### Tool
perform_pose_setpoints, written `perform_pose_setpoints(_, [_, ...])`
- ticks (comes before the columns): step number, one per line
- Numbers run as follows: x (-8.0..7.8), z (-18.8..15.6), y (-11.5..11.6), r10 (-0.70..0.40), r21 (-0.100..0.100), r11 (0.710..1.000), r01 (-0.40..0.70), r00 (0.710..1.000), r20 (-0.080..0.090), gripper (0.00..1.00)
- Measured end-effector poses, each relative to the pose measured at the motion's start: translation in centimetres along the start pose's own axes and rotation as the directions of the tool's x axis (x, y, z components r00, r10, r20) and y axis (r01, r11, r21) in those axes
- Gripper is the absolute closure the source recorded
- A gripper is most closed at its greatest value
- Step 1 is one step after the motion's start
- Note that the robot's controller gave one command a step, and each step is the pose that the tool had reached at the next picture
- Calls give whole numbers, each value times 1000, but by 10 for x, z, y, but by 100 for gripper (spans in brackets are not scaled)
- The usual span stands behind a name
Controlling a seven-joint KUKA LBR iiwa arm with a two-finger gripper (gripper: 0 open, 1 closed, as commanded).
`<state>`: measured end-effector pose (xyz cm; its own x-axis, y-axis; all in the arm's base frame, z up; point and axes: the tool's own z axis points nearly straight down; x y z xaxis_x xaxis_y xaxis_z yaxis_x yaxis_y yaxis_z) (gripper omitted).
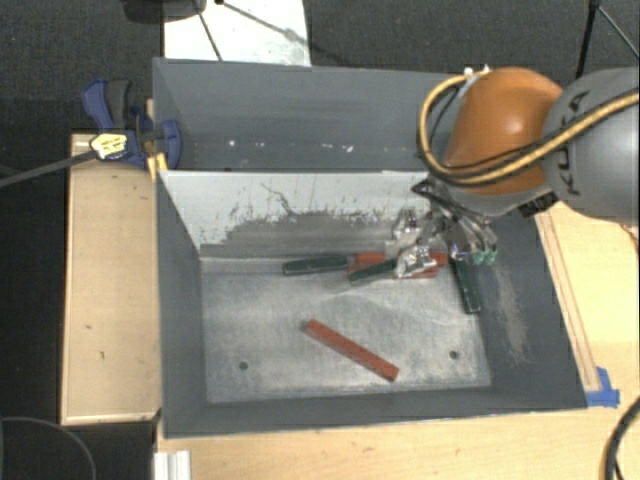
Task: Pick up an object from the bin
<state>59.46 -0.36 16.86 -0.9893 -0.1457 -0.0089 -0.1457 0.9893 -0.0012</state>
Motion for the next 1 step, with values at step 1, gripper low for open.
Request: perform_pose_setpoints(1, [1,-82,6,31,-1,1000,-31,1000,-5,100])
